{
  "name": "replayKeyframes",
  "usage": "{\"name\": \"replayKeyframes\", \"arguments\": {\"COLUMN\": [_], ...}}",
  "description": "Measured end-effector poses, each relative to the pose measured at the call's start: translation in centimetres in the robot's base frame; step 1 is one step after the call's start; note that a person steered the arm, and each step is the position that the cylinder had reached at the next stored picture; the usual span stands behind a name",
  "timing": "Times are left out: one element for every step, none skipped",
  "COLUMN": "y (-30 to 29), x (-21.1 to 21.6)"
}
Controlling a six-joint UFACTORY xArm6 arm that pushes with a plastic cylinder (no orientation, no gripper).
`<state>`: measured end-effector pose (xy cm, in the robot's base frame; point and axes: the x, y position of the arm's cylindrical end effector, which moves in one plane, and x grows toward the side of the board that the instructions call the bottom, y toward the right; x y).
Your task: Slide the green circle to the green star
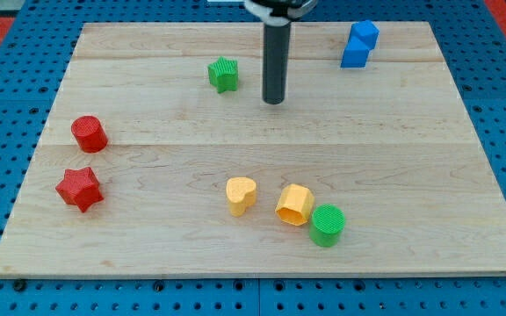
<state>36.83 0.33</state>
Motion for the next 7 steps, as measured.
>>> {"name": "replayKeyframes", "arguments": {"y": [-6.2, -4.5, -0.7, 6.5, 17.3, 22.4, 19.6], "x": [-2.8, -8.1, -12.6, -4.6, 7.4, 19.6, 25.0]}}
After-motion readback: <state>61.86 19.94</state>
